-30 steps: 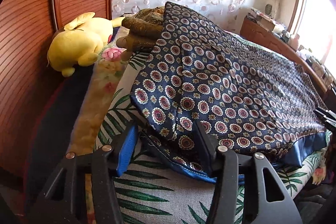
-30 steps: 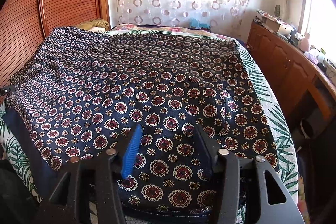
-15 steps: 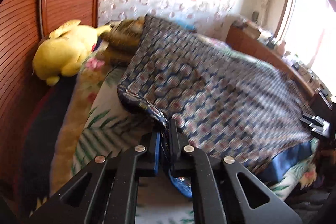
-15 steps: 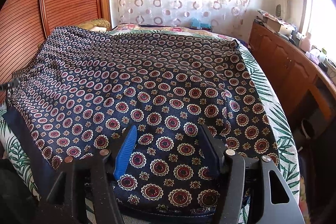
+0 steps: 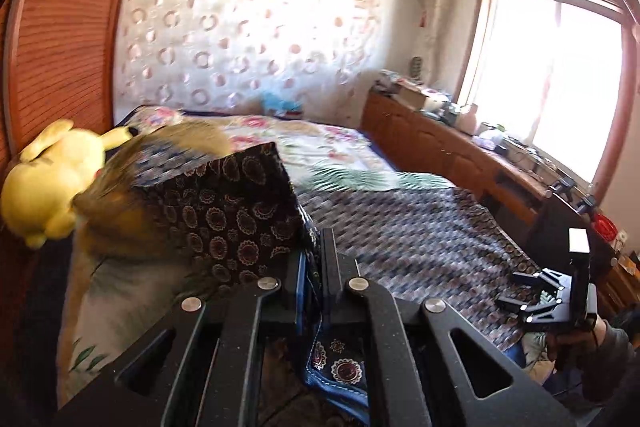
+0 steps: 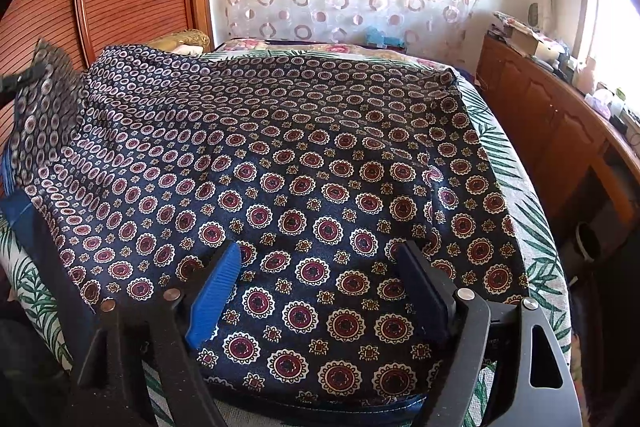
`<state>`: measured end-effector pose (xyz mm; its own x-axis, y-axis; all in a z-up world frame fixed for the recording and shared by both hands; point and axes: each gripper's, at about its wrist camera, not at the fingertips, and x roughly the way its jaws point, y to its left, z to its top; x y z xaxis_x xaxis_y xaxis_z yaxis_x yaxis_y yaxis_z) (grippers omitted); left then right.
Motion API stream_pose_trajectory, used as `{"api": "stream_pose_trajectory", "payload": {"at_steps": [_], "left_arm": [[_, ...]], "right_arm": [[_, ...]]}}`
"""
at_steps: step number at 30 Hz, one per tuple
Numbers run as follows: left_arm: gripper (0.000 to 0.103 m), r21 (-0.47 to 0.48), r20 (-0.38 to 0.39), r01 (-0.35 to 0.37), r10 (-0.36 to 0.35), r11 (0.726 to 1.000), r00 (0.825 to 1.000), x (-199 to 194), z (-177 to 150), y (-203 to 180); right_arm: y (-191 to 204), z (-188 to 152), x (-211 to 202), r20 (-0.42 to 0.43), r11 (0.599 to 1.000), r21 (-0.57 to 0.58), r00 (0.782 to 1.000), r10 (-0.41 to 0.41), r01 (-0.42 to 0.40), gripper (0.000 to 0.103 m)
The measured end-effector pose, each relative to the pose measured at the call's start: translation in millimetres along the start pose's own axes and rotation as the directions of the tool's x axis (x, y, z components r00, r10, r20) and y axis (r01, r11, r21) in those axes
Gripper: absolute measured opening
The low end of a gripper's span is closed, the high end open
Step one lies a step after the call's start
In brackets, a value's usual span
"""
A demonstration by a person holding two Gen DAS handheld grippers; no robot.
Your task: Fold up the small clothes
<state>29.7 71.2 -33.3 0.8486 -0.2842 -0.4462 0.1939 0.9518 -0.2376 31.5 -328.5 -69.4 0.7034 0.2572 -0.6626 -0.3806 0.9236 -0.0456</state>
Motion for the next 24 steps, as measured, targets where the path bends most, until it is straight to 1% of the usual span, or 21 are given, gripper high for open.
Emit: {"api": "stream_pose_trajectory", "payload": {"at_steps": [5,7,10,12,14,15,16,17,18,19,20,22,24], "left_arm": [[0.006,0.044,-0.005,0.076,-0.076,0.996,0.997,19.8,17.9,-31.8],[0.006,0.067,-0.008,0.118,-0.118,0.991,0.993,23.4,25.3,-46.5],[0.006,0.106,-0.016,0.169,-0.168,0.98,0.986,27.1,32.0,-69.2],[0.006,0.127,-0.033,0.178,-0.175,0.976,0.984,29.9,32.7,-81.4],[0.008,0.151,-0.078,0.18,-0.169,0.972,0.982,36.3,29.3,-89.3],[0.013,0.162,-0.108,0.178,-0.162,0.971,0.981,40.9,25.7,-92.2],[0.016,0.165,-0.124,0.178,-0.159,0.97,0.98,43.2,23.1,-92.9],[0.024,0.165,-0.133,0.176,-0.155,0.971,0.979,45.2,20.3,-92.5],[0.032,0.161,-0.137,0.173,-0.151,0.972,0.979,45.6,17.4,-89.8],[0.036,0.155,-0.139,0.172,-0.151,0.973,0.979,45.3,16.0,-87.4],[0.042,0.147,-0.141,0.172,-0.152,0.974,0.978,44.4,14.9,-84.4],[0.049,0.136,-0.141,0.163,-0.144,0.977,0.98,44.4,13.9,-79.2],[0.068,0.127,-0.14,0.148,-0.13,0.981,0.982,41.1,10.9,-72.4]], "right_arm": [[-8.7,-2.0,-6.8,0.007,0.998,0.046,0.999,0.033,-0.034,0.082],[-14.9,-1.2,-12.2,0.027,0.996,0.072,0.998,0.049,-0.05,0.082],[-20.5,0.6,-21.0,0.051,0.995,0.083,0.998,0.045,-0.049,0.082],[-21.1,1.7,-27.0,0.066,0.995,0.087,0.996,0.051,-0.056,0.082],[-21.2,3.6,-30.8,0.078,0.994,0.089,0.995,0.058,-0.065,0.082],[-19.6,4.6,-32.0,0.081,0.994,0.088,0.995,0.06,-0.067,0.082],[-18.1,5.8,-32.5,0.083,0.994,0.084,0.994,0.065,-0.072,0.082],[-16.4,5.9,-32.6,0.083,0.994,0.08,0.994,0.068,-0.075,0.082],[-12.3,6.2,-33.7,0.083,0.994,0.074,0.994,0.071,-0.077,0.082],[-9.5,7.7,-33.0,0.083,0.995,0.066,0.994,0.074,-0.079,0.082],[-7.2,9.1,-32.5,0.083,0.995,0.062,0.994,0.075,-0.081,0.082],[-1.0,13.9,-30.1,0.085,0.994,0.053,0.993,0.087,-0.092,0.082],[5.3,20.6,-26.7,0.086,0.994,0.042,0.991,0.101,-0.105,0.082]]}}
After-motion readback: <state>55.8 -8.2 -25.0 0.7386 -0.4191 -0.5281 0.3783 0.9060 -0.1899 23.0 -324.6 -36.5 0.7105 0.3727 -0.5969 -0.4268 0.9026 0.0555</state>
